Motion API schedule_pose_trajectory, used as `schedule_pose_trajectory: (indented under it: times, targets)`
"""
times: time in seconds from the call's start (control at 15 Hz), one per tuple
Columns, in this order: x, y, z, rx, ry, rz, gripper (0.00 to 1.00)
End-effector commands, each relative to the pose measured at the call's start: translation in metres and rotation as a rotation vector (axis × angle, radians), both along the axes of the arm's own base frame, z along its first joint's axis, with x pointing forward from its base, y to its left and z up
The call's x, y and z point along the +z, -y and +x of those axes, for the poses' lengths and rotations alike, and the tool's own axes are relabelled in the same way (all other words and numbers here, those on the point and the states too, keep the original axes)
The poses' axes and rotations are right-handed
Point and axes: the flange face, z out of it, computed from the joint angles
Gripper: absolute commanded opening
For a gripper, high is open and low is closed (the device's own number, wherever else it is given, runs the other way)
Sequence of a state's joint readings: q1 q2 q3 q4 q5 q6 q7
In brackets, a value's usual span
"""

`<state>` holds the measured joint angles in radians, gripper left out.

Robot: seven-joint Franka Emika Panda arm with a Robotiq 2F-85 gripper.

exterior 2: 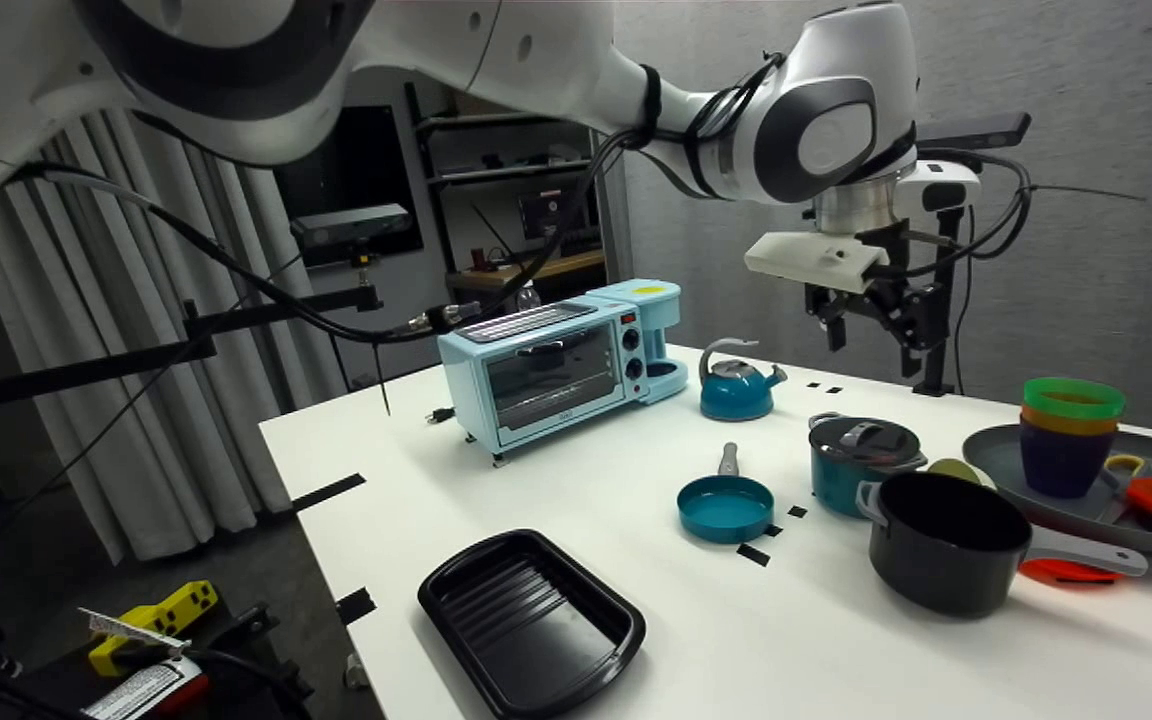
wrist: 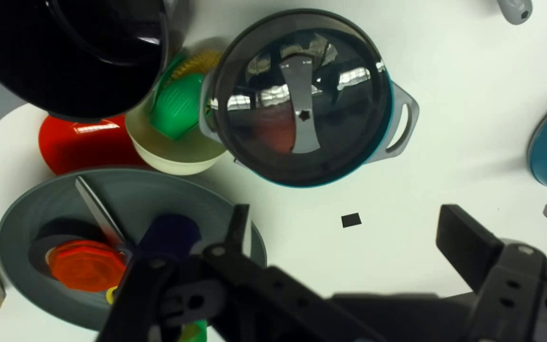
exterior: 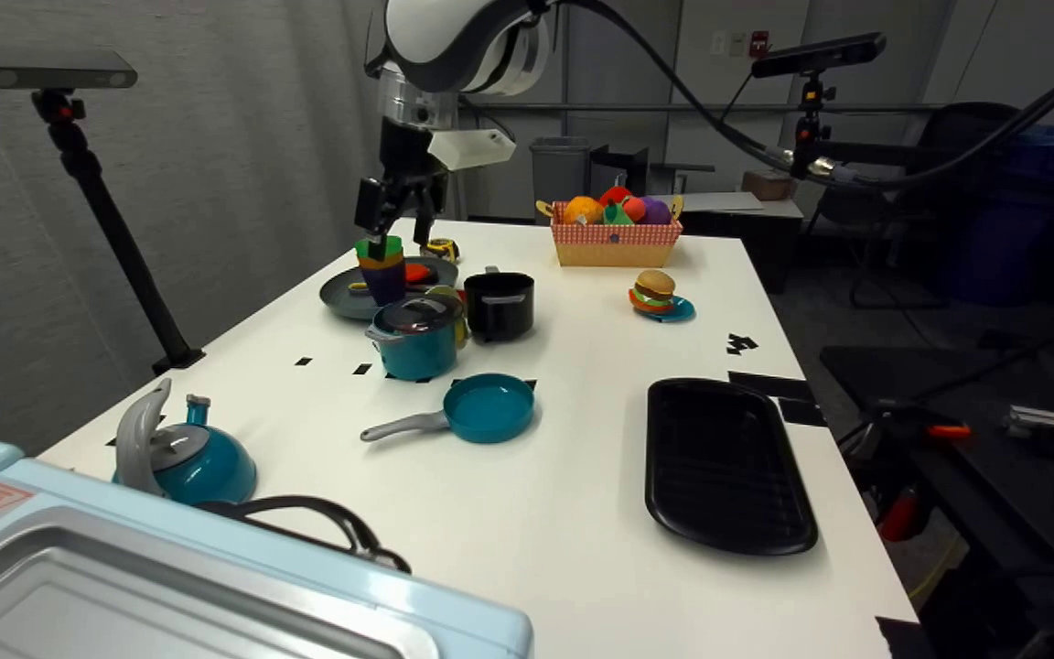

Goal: Move the lid from the blue pan to the blue pot

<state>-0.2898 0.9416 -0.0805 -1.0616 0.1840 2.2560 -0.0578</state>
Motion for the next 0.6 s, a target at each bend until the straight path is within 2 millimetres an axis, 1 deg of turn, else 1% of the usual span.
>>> schedule_pose_trajectory:
  times: [0.0,0.27,0.53]
  targets:
    - [0.017,-0.018,-0.026,0.015,-0.008,-0.027,1.0]
    - [0.024,-0.037,-0.048,0.033,-0.021,-0.058,1.0]
    - [0.029,-0.051,-0.08,0.049,-0.047,-0.087,1.0]
